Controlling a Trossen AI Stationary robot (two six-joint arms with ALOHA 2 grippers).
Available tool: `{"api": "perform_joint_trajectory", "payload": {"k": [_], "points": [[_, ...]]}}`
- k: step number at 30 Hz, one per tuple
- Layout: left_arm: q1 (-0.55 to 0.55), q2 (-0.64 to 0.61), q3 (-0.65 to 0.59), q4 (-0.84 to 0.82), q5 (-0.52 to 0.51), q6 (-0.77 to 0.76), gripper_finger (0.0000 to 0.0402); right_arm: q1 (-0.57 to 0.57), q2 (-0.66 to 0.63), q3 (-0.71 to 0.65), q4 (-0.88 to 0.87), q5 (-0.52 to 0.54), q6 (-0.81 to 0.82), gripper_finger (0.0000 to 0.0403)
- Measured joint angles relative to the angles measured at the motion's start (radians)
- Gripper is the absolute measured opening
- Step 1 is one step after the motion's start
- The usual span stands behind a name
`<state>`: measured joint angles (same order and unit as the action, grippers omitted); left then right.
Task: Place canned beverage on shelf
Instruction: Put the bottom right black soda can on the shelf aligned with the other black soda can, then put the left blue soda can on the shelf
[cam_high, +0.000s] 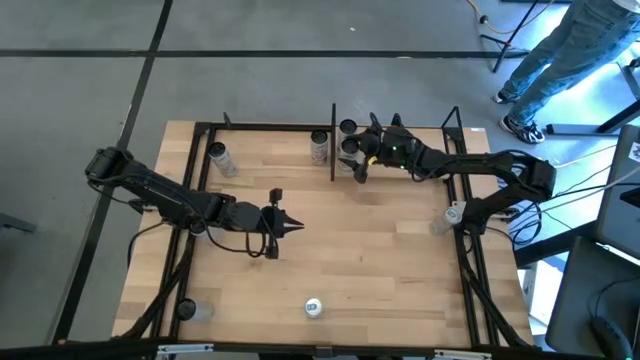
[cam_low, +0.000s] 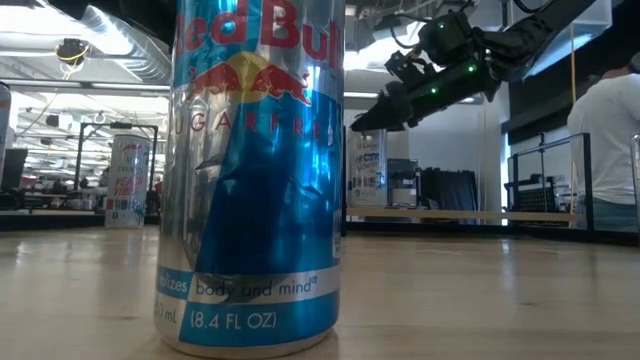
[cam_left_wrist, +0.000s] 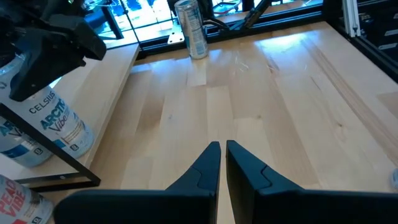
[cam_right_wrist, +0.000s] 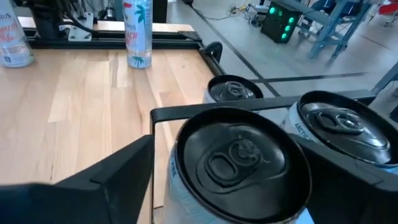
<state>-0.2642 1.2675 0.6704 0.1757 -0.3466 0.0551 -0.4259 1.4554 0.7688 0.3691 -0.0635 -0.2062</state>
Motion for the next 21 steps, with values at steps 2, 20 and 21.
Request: {"api": "perform_joint_trajectory", "payload": {"k": [2,20,21], "points": [[0.000,0.000,0.000,0.000,0.000,0.000,0.0011,0.000,-0.009,0.010,-0.005,0.000,0.000,0.0351],[0.000,0.068,0.001,0.085,0.106,-0.046,0.0011,0.394,-0.284,0.159,-0.659,-0.036,0.129,0.0339],[0.000,0.076,0.001,0.101,0.106,-0.046,0.0011,0.445,-0.283,0.136,-0.646,-0.035,0.144,0.0339]]}}
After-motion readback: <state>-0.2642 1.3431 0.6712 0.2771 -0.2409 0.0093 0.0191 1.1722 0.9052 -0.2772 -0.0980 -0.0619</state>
